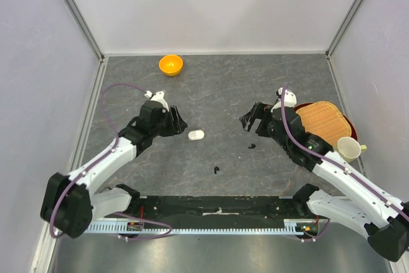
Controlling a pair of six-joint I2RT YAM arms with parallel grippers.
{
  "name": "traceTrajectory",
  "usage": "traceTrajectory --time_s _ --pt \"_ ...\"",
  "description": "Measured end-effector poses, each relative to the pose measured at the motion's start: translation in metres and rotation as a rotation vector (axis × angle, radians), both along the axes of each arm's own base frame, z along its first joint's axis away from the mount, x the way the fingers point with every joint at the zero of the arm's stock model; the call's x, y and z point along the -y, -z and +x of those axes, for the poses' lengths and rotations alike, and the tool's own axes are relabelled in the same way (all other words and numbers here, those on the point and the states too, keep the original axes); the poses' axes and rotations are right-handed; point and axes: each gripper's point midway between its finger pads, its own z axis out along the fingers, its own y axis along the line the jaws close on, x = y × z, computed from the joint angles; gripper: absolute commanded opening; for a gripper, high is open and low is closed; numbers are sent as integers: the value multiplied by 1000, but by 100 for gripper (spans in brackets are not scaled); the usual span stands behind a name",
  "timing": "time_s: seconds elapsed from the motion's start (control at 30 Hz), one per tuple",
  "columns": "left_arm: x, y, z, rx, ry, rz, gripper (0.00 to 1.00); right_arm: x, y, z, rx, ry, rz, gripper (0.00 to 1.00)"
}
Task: Insert the wireless bluetooth earbuds into the charging case
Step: Place the charging case at the center of the board, then pick up the charging case at the center of the board.
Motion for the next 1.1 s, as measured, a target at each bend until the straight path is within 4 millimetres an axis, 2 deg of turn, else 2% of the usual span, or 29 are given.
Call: traceTrajectory --time_s 0.03,0.07,0.1,0.23,0.37,0.5,0.6,0.63,0.67,0.83,1.0,1.07,1.1 --pt "-4 -10 0 33 -2 9 65 3 1 1 -2 7 -8 98" --pt "-7 -18 -1 63 -5 13 79 5 3 2 -5 13 -20 98" --pt "-11 -27 -1 98 -10 21 85 8 6 3 -10 24 -33 98" --pt "-25 -68 -3 252 -27 32 88 23 16 11 -40 74 -89 98" --pt "-34 -91 -7 361 -28 42 89 36 20 26 -78 134 -132 98" --pt "-38 -83 -14 379 -2 73 90 50 18 42 -98 188 -174 98" --pt "-34 -75 -20 373 55 85 91 59 16 54 -96 210 -220 98" --pt "-33 -74 -21 375 74 87 98 63 17 58 -97 207 -248 98" --pt "-31 -74 -22 376 90 86 100 67 18 63 -97 203 -277 98" --pt "-25 -69 -23 357 142 100 100 95 31 91 -140 222 -377 98" --pt "-17 -67 -19 309 175 104 100 164 58 136 -283 396 -245 96" --pt "-15 -67 -19 301 184 100 100 180 74 146 -336 442 -189 95" --pt "-15 -67 -19 300 186 99 100 182 84 149 -367 450 -158 95"
